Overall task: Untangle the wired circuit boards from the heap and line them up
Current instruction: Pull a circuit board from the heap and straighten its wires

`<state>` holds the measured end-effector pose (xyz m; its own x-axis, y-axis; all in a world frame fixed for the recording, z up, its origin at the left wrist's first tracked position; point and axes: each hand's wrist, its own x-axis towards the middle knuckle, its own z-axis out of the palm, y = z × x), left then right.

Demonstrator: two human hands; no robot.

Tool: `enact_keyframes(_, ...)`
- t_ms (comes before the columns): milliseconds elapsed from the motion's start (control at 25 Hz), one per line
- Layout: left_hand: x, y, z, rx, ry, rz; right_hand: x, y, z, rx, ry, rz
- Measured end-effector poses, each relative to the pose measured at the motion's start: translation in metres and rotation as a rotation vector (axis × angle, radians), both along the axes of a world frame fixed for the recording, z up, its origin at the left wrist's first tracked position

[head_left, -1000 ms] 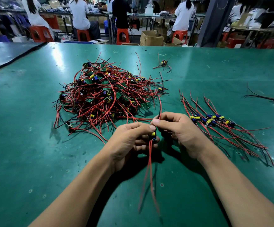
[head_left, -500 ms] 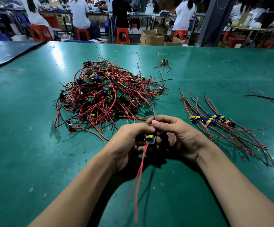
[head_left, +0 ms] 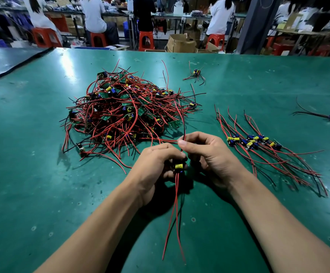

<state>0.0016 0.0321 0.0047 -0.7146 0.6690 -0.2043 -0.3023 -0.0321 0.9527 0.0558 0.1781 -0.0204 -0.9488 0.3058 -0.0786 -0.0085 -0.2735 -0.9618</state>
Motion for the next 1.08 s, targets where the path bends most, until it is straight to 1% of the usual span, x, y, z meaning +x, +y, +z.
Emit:
enact_keyframes(160, 0.0, -0.002, 0.002, -0.019, 0.007, -0.068, -0.003, -0.002, 0.001, -0.034, 0.02, -0.149)
enact_keyframes(360, 0.003, -0.002, 0.004, -0.018, 0.034, -0.127, -0.009, 0.003, 0.002, -0.078, 0.069, -0.403)
enact_keyframes(600, 0.004, -0.001, 0.004, -0.07, 0.073, -0.137, -0.012, 0.009, 0.001, -0.115, 0.121, -0.494)
enact_keyframes(800, 0.003, -0.002, 0.005, -0.087, 0.084, -0.187, -0.01, 0.018, 0.003, -0.075, 0.192, -0.567)
enact_keyframes(960, 0.003, -0.002, 0.005, -0.084, 0.076, -0.176, -0.01, 0.019, 0.002, 0.012, 0.187, -0.598)
enact_keyframes(1080, 0.002, -0.002, 0.002, -0.077, 0.063, -0.157, -0.009, 0.022, 0.002, -0.013, 0.151, -0.619)
